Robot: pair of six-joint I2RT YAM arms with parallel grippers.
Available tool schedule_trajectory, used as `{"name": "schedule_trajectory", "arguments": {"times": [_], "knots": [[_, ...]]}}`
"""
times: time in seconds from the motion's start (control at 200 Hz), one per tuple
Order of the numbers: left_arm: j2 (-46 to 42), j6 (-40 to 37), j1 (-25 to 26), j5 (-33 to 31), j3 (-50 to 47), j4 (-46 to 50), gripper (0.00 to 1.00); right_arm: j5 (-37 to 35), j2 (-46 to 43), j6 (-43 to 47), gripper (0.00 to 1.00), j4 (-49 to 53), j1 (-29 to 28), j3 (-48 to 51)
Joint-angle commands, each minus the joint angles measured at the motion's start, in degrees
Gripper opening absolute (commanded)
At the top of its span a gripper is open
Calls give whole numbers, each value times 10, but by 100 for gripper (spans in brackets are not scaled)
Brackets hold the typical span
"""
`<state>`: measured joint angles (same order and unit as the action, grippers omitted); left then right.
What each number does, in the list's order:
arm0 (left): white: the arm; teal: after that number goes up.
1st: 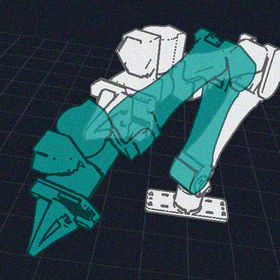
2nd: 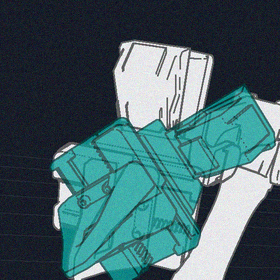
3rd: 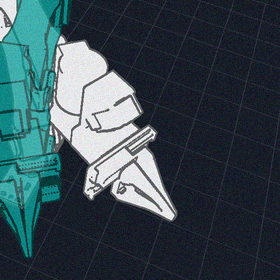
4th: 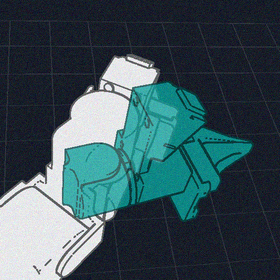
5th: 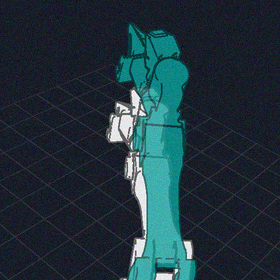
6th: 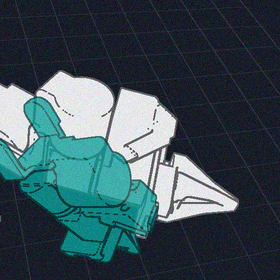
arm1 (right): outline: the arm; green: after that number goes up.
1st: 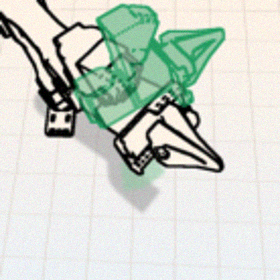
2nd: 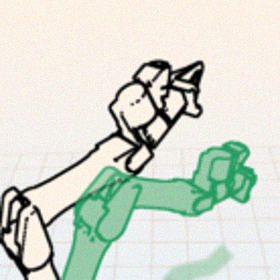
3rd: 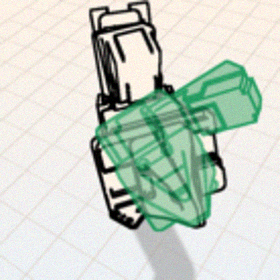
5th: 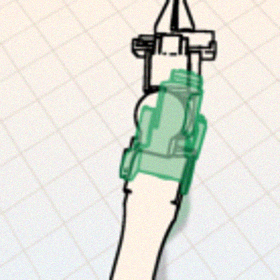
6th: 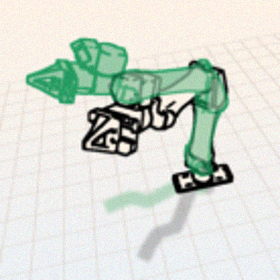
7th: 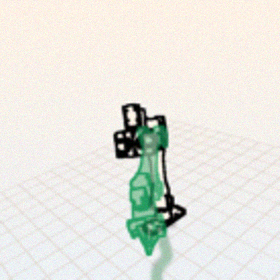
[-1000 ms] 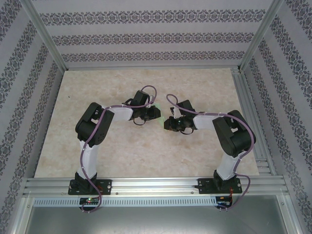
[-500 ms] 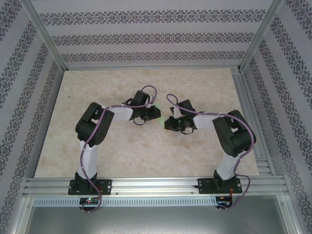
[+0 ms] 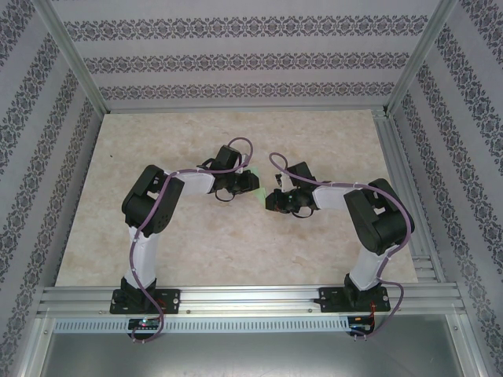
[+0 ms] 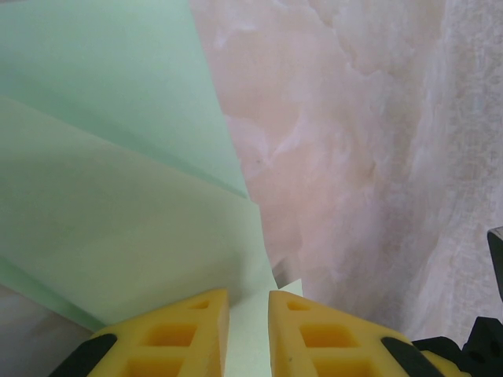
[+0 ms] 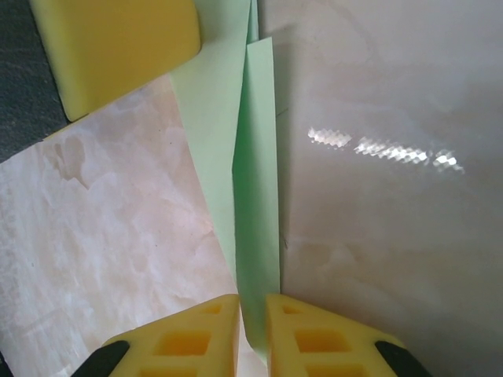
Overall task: Fold a paper plane with a square sheet of paper (pick it up from the middle)
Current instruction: Fold the wing for the fifth time at the center of the table.
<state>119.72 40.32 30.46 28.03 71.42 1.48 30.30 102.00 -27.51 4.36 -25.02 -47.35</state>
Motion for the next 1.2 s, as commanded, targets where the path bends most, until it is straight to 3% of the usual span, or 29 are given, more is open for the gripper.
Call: {"name": "schedule_trajectory", "arguments": {"times": [0.0, 0.295, 0.385, 0.52, 0.659, 0.824, 1.194], "knots": [[28, -8, 4, -18, -1, 42, 22, -6, -7, 11, 14, 35, -1, 8], [27, -8, 4, -18, -1, 43, 22, -20, 0, 21, 3, 58, -7, 2], [29, -7, 4, -18, 0, 44, 22, -9, 5, 19, 4, 55, -6, 3], [29, -8, 4, -17, 0, 45, 22, 9, -19, 12, 16, 46, 1, -8], [31, -9, 4, -16, 1, 47, 22, 0, -58, -3, 20, 38, 3, -31], [29, -9, 4, -16, 1, 47, 22, -19, -65, -14, 20, 10, 3, -41], [28, -12, 4, -9, 5, 47, 21, 59, 29, -20, 10, 4, -13, -91]]}}
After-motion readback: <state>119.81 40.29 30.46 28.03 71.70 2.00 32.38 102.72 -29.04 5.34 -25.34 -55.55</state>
